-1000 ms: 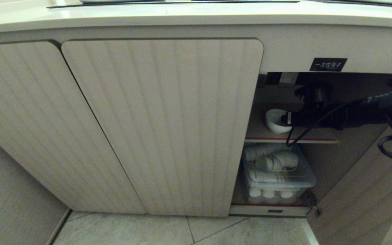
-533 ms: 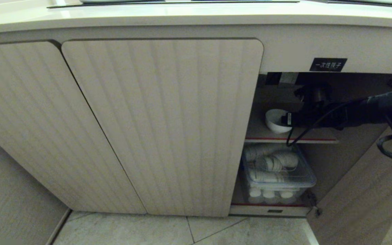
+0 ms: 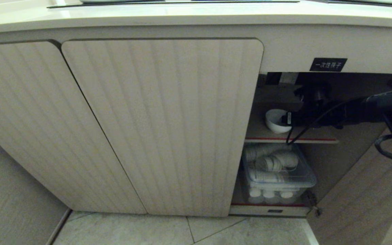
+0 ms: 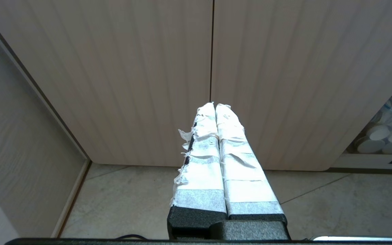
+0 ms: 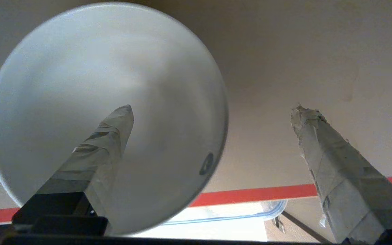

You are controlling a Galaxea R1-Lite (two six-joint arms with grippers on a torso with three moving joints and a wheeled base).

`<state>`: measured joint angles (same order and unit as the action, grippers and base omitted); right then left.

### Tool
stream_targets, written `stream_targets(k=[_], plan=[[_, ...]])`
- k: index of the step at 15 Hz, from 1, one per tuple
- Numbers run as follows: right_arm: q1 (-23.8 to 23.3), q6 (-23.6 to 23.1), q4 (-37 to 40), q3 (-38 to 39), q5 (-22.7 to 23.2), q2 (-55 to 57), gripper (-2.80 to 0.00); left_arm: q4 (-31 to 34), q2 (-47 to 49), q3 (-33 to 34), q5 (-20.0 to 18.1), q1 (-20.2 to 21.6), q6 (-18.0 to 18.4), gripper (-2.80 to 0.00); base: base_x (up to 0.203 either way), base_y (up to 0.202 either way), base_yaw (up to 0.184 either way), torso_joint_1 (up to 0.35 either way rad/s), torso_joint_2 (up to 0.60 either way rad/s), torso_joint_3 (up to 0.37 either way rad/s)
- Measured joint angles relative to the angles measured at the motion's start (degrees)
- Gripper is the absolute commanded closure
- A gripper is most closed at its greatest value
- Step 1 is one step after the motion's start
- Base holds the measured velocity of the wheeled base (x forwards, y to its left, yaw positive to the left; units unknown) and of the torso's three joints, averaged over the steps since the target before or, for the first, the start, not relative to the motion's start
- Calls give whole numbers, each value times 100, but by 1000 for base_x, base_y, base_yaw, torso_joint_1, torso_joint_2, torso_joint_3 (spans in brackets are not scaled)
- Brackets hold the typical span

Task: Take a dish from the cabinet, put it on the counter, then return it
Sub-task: Take the bowl from the cabinet

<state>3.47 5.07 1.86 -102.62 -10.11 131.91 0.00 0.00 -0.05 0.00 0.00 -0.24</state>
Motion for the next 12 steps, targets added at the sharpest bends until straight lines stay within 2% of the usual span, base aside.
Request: stream_targets(k=[5, 12], plan=[[2, 10, 54, -142, 27, 96, -280, 0, 0, 0, 0, 0, -2, 0, 0, 0, 0, 0, 0, 0], [-9, 7, 678, -516, 226, 172, -280, 0, 0, 0, -1, 0, -1, 0, 0, 0, 0, 0, 0, 0]])
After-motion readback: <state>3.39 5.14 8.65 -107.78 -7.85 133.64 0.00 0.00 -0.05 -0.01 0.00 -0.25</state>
